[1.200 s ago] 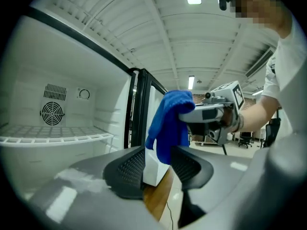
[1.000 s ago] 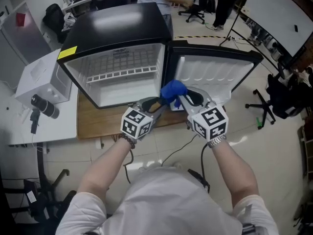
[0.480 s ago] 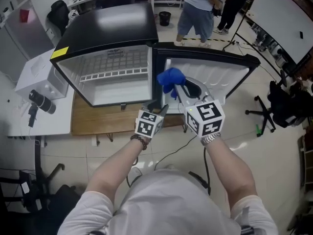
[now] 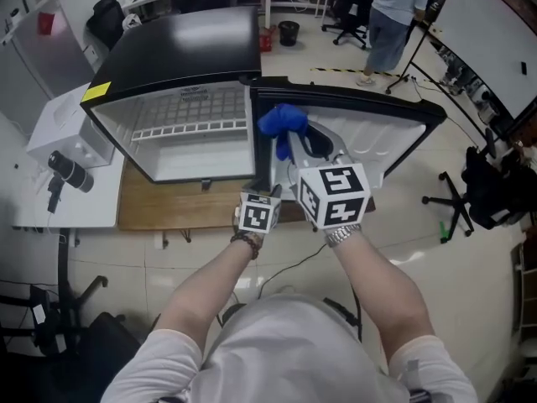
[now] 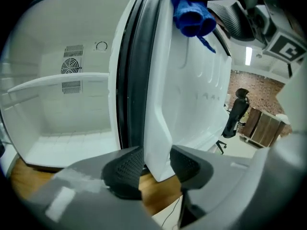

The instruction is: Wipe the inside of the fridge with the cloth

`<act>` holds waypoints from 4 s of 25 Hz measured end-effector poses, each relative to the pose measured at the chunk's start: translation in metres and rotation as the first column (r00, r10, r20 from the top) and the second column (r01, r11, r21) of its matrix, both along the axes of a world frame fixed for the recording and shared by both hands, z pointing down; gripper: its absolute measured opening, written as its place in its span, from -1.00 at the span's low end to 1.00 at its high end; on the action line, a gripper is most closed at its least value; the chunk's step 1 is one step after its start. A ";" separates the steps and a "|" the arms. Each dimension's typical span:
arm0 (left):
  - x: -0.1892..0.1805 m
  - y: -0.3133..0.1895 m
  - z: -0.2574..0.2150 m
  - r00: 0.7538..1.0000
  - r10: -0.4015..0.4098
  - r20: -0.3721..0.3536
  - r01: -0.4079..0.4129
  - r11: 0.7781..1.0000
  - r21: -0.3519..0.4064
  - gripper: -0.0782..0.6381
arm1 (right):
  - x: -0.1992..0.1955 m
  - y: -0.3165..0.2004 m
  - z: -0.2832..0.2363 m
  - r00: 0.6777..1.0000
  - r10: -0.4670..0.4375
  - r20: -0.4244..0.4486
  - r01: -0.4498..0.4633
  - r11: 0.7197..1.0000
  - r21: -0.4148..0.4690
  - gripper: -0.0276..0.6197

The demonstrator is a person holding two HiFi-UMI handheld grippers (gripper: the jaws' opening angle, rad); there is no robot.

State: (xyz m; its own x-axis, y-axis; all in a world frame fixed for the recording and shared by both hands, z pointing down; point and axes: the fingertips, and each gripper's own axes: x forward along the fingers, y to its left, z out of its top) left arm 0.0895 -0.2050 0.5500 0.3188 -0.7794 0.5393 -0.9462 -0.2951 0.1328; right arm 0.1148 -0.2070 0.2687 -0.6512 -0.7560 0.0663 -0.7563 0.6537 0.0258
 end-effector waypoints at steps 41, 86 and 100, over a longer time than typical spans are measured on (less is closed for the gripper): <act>-0.001 0.004 0.008 0.997 -0.076 -0.009 0.076 0.997 0.002 -0.55 | 0.223 -0.039 0.001 0.913 0.407 -0.037 -0.407 0.914 0.009 -0.75; -0.001 0.008 0.007 0.999 -0.031 -0.037 0.030 0.999 -0.016 -0.55 | 0.010 -0.009 0.102 0.993 0.120 -0.009 -0.120 0.983 -0.141 -0.75; -0.004 0.009 0.008 0.999 -0.039 -0.013 0.038 0.999 -0.010 -0.56 | 0.072 -0.014 0.106 0.974 0.225 -0.025 -0.226 0.967 -0.117 -0.75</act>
